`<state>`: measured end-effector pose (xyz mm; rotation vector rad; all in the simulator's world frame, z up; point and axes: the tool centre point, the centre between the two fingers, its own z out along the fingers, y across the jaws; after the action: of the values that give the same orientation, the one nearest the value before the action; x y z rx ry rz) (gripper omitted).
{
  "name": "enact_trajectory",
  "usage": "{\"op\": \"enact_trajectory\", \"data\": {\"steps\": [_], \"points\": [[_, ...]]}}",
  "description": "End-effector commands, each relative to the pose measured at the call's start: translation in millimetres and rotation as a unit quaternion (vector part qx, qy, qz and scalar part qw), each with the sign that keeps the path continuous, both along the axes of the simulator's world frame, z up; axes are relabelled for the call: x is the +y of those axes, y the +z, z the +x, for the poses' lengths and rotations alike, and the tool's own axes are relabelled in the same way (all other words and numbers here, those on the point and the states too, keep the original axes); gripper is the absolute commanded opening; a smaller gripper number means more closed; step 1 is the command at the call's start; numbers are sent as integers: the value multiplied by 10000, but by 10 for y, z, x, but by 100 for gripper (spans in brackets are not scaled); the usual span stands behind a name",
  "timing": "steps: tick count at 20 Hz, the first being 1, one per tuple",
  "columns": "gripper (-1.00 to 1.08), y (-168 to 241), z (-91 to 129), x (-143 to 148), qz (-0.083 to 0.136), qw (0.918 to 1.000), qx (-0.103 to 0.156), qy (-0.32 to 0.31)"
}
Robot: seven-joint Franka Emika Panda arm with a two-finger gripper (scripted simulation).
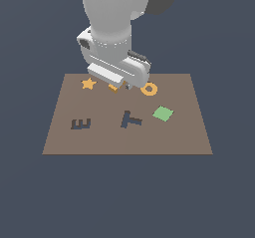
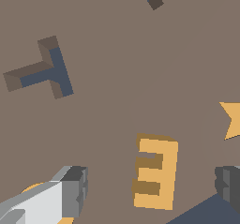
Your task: Insert a designated object into the corresponding slot on a board.
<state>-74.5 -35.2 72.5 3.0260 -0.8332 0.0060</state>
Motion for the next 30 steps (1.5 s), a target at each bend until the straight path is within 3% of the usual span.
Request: {"op": "enact_trajectory", "data": {"steps": [1, 7, 23, 24, 30], "points": [[100, -99, -72, -21, 3, 9997, 3, -232], [100, -221, -157, -37, 12, 9988, 14, -497], [100, -428, -158, -25, 18, 9988, 16, -492], [-100, -428, -158, -25, 18, 9988, 16, -492], [-100, -428, -158, -25, 18, 9988, 16, -492]]}}
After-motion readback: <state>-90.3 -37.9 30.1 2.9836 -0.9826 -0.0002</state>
